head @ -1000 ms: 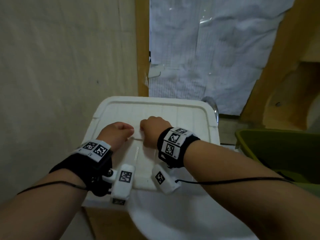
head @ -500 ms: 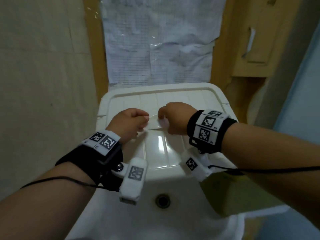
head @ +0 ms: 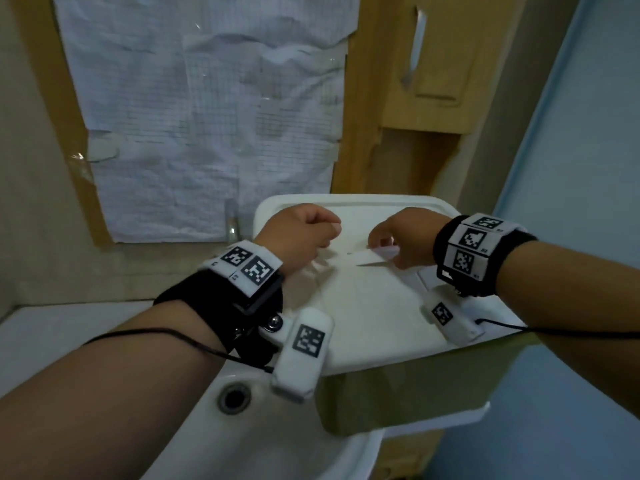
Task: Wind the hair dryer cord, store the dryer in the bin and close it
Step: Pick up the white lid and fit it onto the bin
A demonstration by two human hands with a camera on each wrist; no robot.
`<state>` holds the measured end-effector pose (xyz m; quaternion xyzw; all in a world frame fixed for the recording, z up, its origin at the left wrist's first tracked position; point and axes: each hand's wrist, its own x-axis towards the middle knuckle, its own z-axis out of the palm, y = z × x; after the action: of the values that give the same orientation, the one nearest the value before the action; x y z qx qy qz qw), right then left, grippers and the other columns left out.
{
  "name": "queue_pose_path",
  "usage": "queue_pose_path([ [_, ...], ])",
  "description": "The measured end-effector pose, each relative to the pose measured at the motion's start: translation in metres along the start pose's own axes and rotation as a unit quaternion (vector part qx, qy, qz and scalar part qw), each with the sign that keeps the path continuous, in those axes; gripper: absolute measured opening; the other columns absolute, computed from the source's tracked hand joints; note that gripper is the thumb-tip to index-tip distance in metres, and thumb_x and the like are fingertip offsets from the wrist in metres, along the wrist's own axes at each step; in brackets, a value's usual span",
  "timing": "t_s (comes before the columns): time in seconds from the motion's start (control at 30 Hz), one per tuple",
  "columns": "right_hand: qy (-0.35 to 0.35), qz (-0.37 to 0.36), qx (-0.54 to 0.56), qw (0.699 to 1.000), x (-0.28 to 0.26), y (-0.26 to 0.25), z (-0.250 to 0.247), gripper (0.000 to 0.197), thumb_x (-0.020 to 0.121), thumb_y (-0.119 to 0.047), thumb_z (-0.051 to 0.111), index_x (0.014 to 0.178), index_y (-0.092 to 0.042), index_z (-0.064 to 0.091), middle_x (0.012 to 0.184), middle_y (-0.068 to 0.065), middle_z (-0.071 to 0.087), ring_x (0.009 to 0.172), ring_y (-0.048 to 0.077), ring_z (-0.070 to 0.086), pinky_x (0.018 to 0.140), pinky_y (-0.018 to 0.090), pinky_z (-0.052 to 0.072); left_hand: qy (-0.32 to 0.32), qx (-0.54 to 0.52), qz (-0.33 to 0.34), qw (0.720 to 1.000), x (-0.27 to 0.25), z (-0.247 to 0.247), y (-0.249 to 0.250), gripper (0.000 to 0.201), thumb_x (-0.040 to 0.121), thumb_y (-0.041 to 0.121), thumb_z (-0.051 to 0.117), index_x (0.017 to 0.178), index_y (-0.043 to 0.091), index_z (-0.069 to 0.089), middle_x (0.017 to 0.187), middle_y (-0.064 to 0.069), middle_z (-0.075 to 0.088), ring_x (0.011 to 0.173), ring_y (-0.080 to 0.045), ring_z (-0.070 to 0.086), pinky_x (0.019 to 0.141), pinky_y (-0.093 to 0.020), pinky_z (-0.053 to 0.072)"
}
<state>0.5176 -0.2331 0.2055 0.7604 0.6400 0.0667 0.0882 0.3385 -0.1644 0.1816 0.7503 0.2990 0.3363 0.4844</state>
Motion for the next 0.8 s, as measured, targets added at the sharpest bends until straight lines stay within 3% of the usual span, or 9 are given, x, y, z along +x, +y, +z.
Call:
queue_pose_path([
  [0.23,-0.064,-0.048,-0.009,0.997,0.018,0.056,0.039,0.047,0.075,-0.016,0.066,0.119,-0.030,0.059,0.111,-0.006,0.065,0.092,0.013,0.055,0.089,0.027,0.048,0.076,0.037,-0.066,0.994,0.017,0.035,-0.012,0.006,0.085,0.024,0.060,0.085,0.025,0.066,0.084,0.009,0.062,0.075,-0.006,0.054,0.064,-0.020,0.043],
  [0.37,-0.100,-0.073,-0.031,0.992,0.034,0.062,0.052,0.044,0.073,-0.020,0.068,0.116,-0.030,0.061,0.110,-0.007,0.066,0.091,0.014,0.056,0.090,0.030,0.051,0.097,0.057,-0.146,0.983,0.019,0.040,-0.034,0.005,0.084,0.024,0.062,0.081,0.025,0.065,0.090,0.004,0.062,0.077,-0.009,0.053,0.079,-0.026,0.043],
  [0.53,-0.137,-0.078,-0.039,0.987,0.051,0.065,0.058,0.042,0.073,-0.020,0.071,0.113,-0.029,0.063,0.096,-0.008,0.060,0.090,0.013,0.055,0.087,0.029,0.051,0.101,0.108,-0.214,0.966,0.018,0.041,-0.052,0.020,0.086,0.025,0.061,0.102,0.015,0.067,0.102,-0.006,0.065,0.089,-0.020,0.057,0.079,-0.028,0.044],
  [0.67,-0.170,-0.067,-0.040,0.982,0.060,0.073,0.062,0.046,0.069,-0.019,0.075,0.113,-0.027,0.063,0.094,-0.007,0.059,0.090,0.016,0.057,0.088,0.032,0.052,0.088,0.145,-0.240,0.956,0.021,0.046,-0.056,0.036,0.088,0.025,0.059,0.121,0.012,0.059,0.122,-0.010,0.062,0.112,-0.027,0.058,0.096,-0.036,0.047],
  [0.8,-0.187,-0.078,-0.037,0.979,0.064,0.077,0.069,0.045,0.071,-0.018,0.074,0.115,-0.025,0.064,0.094,-0.008,0.057,0.087,0.013,0.054,0.086,0.030,0.049,0.060,0.169,-0.267,0.947,0.023,0.054,-0.063,0.046,0.086,0.026,0.059,0.130,0.014,0.052,0.129,-0.007,0.059,0.115,-0.026,0.056,0.099,-0.034,0.044],
])
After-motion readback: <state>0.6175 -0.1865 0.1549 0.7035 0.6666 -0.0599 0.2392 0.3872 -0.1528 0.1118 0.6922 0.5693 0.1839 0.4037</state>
